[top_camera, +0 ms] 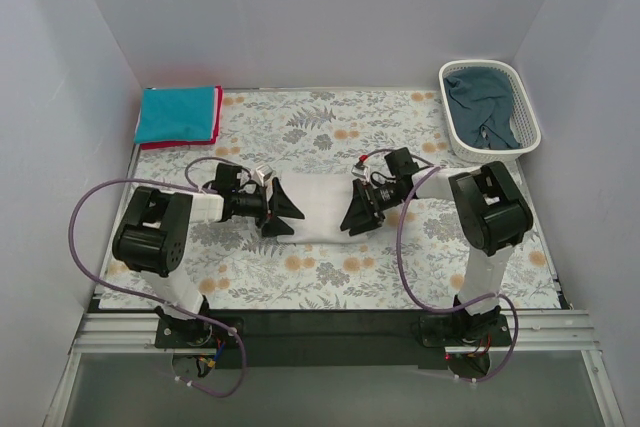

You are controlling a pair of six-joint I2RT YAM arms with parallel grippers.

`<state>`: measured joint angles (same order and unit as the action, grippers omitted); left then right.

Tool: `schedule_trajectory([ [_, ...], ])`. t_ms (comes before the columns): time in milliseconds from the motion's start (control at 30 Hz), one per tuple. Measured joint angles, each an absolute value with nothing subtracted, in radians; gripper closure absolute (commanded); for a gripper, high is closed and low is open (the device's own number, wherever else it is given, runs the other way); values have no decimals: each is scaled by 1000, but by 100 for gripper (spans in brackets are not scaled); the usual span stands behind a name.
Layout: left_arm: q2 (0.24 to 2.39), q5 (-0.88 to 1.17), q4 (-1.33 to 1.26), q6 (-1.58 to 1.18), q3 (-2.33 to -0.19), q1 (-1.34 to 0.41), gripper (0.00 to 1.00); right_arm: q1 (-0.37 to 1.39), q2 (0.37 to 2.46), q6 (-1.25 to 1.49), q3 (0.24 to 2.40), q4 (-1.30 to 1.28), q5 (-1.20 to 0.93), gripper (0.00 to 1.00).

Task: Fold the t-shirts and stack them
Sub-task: Fold the tshirt

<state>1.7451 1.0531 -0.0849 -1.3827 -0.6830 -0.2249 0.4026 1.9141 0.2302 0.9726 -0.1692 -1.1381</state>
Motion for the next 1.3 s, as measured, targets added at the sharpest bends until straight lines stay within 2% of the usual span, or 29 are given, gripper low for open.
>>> schedule_trajectory([
  [167,1607,1051,-19,-1332,-723,-196,23,392,1793,109,1005,-306,-1126,2],
  [267,1613,1045,-43,-1332,-822,-196,24,391,1789,73,1076,-337,-1123,2],
  [567,1905,979,-187,-1378,-1078,-195,30,336,2080,75,1492,-323,-1050,3],
  [767,2095,950,-232,-1421,-1108,-170,31,293,2238,91,1525,-286,-1047,6],
  [933,2117,978,-244,-1420,-1139,-139,31,268,2260,102,1564,-287,-1064,7],
  [1067,2088,976,-205,-1377,-1140,-105,25,255,2246,95,1591,-294,-1014,4],
  [1133,2037,968,-148,-1331,-1138,-81,17,249,2206,67,1596,-320,-963,2],
  [1200,1930,942,-85,-1275,-1117,-55,11,247,2142,25,1604,-357,-905,2],
  [1300,1688,903,-11,-1211,-1069,-6,10,271,1982,-89,1616,-412,-768,7],
])
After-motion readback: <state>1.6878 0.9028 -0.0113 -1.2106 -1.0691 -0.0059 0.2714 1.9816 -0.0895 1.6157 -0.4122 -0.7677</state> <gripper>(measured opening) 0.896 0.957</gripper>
